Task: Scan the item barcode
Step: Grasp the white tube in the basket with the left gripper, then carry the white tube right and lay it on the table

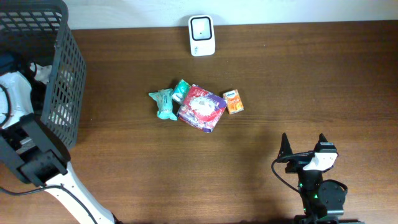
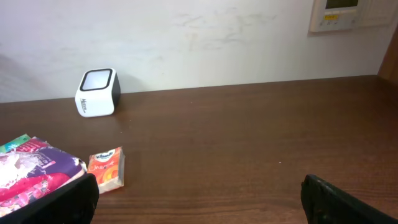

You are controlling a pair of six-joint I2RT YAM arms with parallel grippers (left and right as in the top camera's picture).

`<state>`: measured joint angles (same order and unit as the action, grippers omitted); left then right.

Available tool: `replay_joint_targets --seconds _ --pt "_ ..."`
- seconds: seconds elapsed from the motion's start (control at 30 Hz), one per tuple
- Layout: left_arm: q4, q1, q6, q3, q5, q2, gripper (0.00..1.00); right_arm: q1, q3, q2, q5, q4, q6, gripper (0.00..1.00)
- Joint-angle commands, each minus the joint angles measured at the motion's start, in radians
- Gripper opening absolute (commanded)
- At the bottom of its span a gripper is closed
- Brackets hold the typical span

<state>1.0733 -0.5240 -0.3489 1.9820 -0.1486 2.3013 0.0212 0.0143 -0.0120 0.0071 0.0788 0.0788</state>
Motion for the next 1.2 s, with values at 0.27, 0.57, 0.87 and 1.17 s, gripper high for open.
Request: replay_joint_targets --seconds 0.27,0.57,0.87,1.17 --pt "0.1 -0.01 0.285 0.169 -0.065 -0.022 0.0 0.005 -0.009 0.006 0.008 0.003 0.0 0.99" --pt "0.08 -0.01 0.396 0.446 -0.732 -0.266 0.0 0.005 -0.009 0.006 0.008 0.003 0.0 0.99" --pt "-0.084 -0.004 0.63 0.463 -0.896 -0.511 0.0 0.005 -0.009 0.006 0.008 0.003 0.0 0.99" --pt "0.214 0.586 0.633 0.314 -0.393 -0.527 0.0 0.005 -0.009 0.006 0.008 0.003 0.0 0.99"
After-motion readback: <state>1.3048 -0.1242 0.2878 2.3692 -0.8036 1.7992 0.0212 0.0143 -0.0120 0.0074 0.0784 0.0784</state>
